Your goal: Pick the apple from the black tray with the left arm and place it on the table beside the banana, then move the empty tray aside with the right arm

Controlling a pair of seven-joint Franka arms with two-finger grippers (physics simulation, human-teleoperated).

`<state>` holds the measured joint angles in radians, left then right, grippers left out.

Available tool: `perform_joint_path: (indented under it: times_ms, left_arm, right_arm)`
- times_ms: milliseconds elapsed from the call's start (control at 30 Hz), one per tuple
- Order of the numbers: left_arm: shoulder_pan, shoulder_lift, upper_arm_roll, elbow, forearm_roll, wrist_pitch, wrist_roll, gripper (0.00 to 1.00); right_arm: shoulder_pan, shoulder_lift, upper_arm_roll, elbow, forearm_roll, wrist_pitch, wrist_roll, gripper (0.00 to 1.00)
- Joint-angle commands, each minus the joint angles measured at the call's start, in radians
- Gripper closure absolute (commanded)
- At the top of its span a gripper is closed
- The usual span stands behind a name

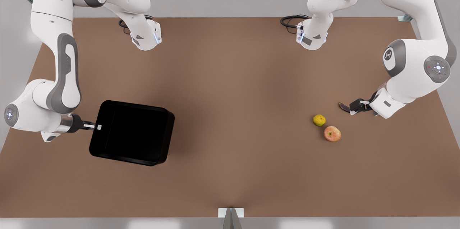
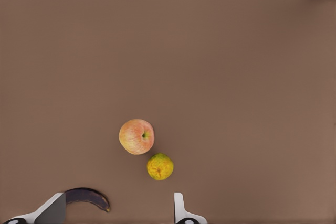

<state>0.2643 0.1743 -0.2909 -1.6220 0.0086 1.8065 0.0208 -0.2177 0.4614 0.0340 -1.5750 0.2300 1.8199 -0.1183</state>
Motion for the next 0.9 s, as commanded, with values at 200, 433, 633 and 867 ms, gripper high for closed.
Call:
perform_joint_path:
  times_ms: [200, 433, 633, 867]
  left_arm:
    - [0.001, -0.001, -0.001, 0.002, -0.004, 0.002, 0.002, 0.00]
    - [0.004, 0.001, 0.001, 0.001, -0.004, 0.002, 0.002, 0.00]
    - [0.004, 0.001, 0.001, 0.002, -0.005, 0.004, 0.001, 0.00]
    - [0.003, 0.001, 0.001, 0.002, -0.005, 0.004, 0.001, 0.00]
  right_arm:
    - [-0.025, 0.054, 0.001, 0.004, 0.002, 0.019, -0.673, 0.77]
    - [-0.023, 0.054, 0.001, 0.007, 0.002, 0.022, -0.664, 0.37]
    - [0.265, -0.081, 0.014, 0.213, -0.162, -0.198, 0.136, 0.19]
    - [0.241, -0.240, 0.006, 0.001, -0.241, -0.113, 0.287, 0.00]
